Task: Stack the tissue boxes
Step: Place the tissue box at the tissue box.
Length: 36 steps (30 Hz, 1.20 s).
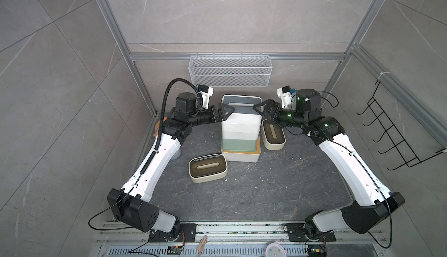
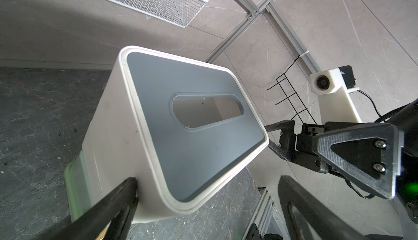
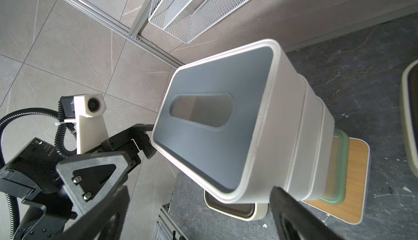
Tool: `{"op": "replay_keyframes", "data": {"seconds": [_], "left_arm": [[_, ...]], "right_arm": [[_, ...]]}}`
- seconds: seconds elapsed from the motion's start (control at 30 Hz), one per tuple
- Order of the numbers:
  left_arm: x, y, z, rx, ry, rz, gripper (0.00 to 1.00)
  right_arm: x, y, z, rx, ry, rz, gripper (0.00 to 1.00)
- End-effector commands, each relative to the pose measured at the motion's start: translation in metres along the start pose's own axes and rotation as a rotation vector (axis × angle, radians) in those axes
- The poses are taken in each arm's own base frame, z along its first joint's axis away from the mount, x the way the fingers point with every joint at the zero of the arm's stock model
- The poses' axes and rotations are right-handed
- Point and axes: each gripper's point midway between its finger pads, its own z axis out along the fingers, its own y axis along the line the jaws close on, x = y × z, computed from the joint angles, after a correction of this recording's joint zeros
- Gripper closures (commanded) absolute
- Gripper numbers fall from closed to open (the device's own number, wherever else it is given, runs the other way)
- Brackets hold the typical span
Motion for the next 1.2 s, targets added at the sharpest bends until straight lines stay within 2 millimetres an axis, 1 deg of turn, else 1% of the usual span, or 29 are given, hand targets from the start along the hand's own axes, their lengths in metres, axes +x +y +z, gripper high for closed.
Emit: {"op": "replay_keyframes", "data": {"seconds": [0.0, 0.53, 0.73, 0.83, 0.93, 1.0, 1.07, 1.17], "left_arm": [[-0.014, -0.020, -0.004, 0.058, -0.036, 0.031, 0.00], [-0.012, -0.022, 0.003, 0.075, -0.024, 0.026, 0.00], [-0.012, -0.013, -0.001, 0.019, -0.041, 0.021, 0.00], [-0.017, -0.008, -0.010, -0.044, -0.074, 0.037, 0.00], [-0.022, -0.009, -0.025, -0.099, -0.113, 0.079, 0.00], [-0.021, -0.011, -0.039, -0.132, -0.125, 0.119, 0.00], [-0.013, -0.010, -0.052, -0.164, -0.121, 0.158, 0.00], [0.013, -0.004, -0.074, -0.213, -0.097, 0.222, 0.00]], "right_arm": [[0.000, -0.001, 0.002, 0.007, -0.002, 0.006, 0.00], [-0.001, -0.007, 0.000, 0.035, -0.019, 0.007, 0.00], [0.000, -0.008, 0.000, 0.037, -0.016, 0.006, 0.00], [0.000, -0.008, -0.001, 0.038, -0.018, 0.005, 0.00], [-0.002, -0.006, -0.005, 0.038, -0.027, -0.003, 0.00], [-0.002, -0.005, -0.011, 0.042, -0.036, -0.012, 0.00], [-0.003, -0.005, -0.017, 0.050, -0.048, -0.024, 0.00], [0.001, -0.006, -0.028, 0.063, -0.063, -0.042, 0.00]]}}
